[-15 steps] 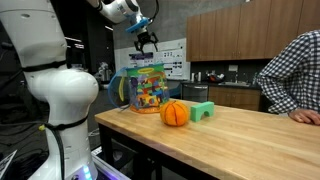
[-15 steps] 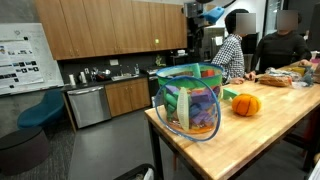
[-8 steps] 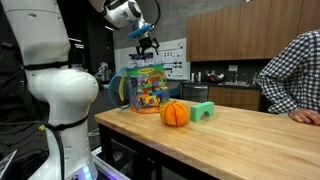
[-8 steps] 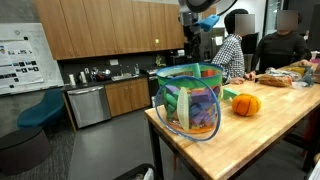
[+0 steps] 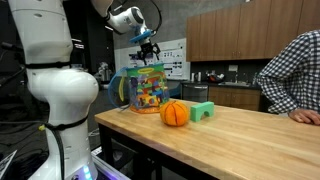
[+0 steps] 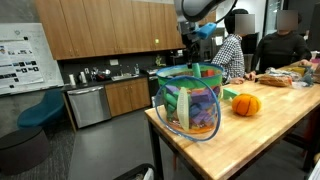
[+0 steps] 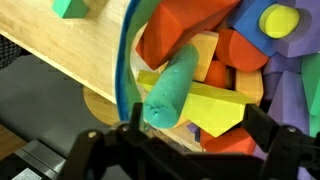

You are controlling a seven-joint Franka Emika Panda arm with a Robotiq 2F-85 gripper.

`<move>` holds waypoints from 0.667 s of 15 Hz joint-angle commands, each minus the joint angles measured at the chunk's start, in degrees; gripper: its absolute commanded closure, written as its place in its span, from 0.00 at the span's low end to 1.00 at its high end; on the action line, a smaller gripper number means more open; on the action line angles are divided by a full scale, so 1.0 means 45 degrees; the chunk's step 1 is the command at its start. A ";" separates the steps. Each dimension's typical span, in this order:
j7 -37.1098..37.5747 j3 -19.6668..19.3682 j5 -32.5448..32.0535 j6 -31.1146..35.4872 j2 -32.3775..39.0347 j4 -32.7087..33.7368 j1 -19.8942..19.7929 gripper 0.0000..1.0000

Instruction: Pick up the green and orange connected blocks and put them on the table

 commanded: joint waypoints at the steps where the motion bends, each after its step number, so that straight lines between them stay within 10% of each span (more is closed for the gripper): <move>1: 0.0303 -0.0073 -0.0156 -0.0173 0.0156 0.0052 -0.0002 0.00; 10: 0.1168 -0.0173 -0.1006 -0.0204 0.0348 -0.0254 -0.0103 0.00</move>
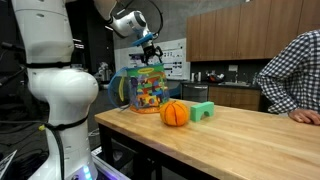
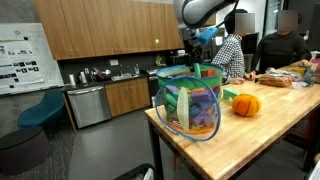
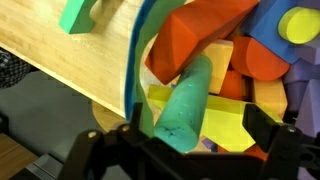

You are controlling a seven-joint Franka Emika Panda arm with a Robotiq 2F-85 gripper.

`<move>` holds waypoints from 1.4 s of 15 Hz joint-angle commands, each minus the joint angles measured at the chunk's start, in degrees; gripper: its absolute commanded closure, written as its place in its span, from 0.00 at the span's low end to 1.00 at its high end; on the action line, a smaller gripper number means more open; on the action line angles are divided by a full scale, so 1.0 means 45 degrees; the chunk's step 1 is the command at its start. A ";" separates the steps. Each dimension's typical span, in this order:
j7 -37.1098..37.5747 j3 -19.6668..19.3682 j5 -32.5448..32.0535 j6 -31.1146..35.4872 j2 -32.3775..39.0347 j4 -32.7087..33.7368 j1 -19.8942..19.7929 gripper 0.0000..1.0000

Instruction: Pick up the green and orange connected blocks and put them on the table

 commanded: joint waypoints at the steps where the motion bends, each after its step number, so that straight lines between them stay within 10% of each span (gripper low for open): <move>1: 0.0575 0.0007 -0.0617 -0.0139 -0.0015 -0.0104 -0.0005 0.00; 18: 0.0380 -0.0008 0.0285 -0.0246 0.0877 0.0650 0.0132 0.00; 21: 0.0351 -0.0029 0.0345 -0.0195 0.1044 0.0857 0.0150 0.32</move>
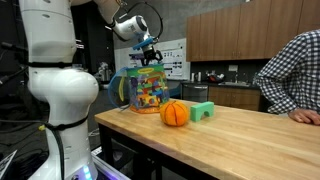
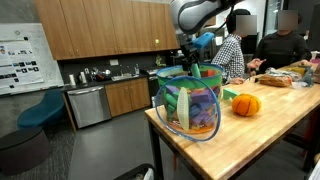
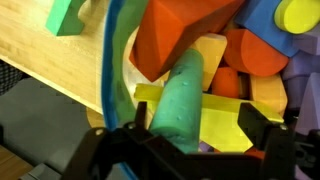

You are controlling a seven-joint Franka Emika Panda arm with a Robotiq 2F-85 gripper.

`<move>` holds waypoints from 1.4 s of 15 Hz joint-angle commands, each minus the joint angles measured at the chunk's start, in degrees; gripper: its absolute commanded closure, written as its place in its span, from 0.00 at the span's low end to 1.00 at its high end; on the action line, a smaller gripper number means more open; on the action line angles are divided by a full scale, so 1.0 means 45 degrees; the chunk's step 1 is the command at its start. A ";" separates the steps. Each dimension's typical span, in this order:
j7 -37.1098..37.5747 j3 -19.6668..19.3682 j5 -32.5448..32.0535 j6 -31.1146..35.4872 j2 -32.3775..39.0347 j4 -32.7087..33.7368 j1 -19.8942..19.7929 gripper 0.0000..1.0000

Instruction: Pick up the green and orange connected blocks and put them on the table

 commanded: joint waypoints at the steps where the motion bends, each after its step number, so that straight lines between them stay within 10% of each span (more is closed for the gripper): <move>1: -0.0111 -0.0058 0.0191 -0.0204 0.0305 0.0579 0.0052 0.39; 7: -0.0081 -0.0123 0.0036 -0.0202 0.0327 0.0671 0.0010 0.84; 21: -0.1899 -0.0319 -0.0557 -0.1165 -0.1572 0.0268 -0.0199 0.84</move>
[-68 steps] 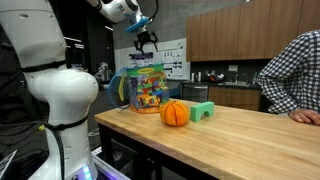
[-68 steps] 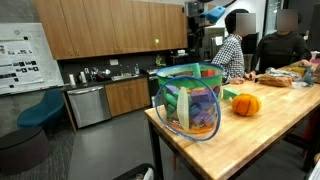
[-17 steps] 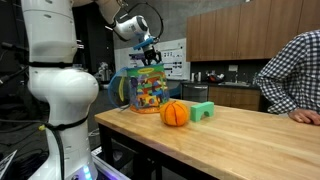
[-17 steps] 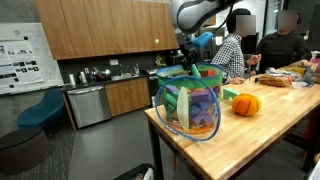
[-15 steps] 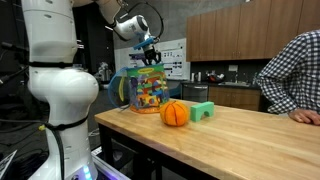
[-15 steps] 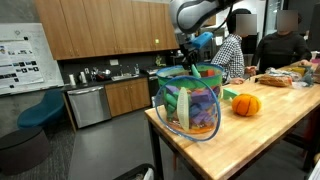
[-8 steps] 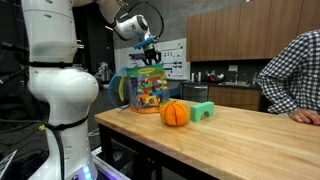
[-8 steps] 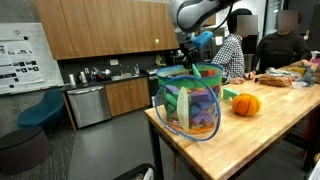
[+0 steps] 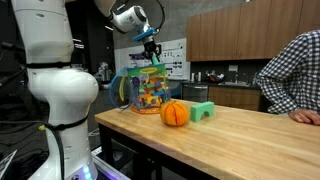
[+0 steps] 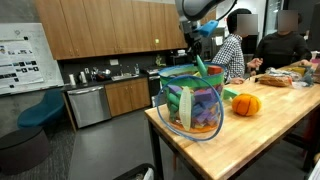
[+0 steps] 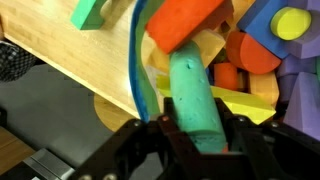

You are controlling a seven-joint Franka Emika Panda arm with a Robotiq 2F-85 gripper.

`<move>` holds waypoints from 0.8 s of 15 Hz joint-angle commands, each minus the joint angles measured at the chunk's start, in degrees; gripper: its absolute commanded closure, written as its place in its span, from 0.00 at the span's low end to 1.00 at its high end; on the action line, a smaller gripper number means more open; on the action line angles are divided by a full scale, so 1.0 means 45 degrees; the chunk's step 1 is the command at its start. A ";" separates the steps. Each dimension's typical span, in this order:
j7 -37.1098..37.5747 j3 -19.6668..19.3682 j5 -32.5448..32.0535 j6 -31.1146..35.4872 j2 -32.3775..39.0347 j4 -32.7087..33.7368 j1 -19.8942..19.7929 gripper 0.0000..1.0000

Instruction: Pick up the green and orange connected blocks and put them on the table

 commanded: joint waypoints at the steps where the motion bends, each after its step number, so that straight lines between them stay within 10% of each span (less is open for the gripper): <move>1: -0.0556 -0.0187 -0.0688 -0.0597 -0.0807 -0.0121 -0.0191 0.84; 12: -0.1451 -0.0966 -0.0797 -0.0914 -0.1909 0.0662 -0.0812 0.84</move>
